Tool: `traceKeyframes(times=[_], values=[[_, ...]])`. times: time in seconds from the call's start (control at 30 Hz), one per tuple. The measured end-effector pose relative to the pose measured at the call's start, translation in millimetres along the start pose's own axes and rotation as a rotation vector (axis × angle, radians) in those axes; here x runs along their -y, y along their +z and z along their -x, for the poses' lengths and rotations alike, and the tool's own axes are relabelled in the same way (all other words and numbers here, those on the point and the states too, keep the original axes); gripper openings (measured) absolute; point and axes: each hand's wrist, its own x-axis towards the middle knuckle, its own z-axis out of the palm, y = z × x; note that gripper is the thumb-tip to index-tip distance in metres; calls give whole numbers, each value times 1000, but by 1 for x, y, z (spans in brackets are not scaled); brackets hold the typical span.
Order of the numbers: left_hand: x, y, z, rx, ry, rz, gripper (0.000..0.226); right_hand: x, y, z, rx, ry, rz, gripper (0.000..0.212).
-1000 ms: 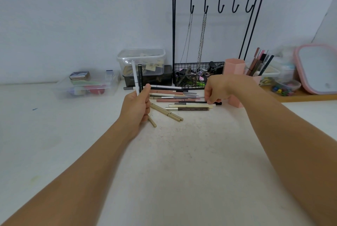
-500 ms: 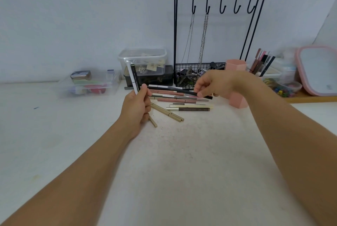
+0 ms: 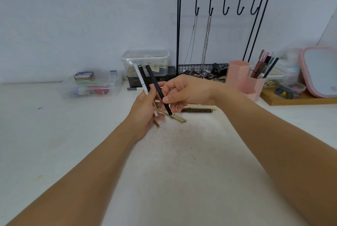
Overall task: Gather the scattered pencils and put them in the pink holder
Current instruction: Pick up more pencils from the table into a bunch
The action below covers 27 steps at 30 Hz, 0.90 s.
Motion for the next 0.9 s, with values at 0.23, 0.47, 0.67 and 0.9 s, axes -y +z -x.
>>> traceKeyframes(times=[0.23, 0.47, 0.67, 0.9], values=[[-1, 0, 2, 63, -35, 97, 43, -1, 20, -10, -214, -60, 0, 15], [0, -3, 1, 22, 36, -23, 36, 5, 13, -5, -332, -82, 182, 10], [0, -9, -3, -144, 23, -110, 38, -5, -41, 19, -181, 176, 643, 6], [-2, -9, -4, -228, -26, -75, 44, -22, -38, 12, -117, 306, 715, 13]])
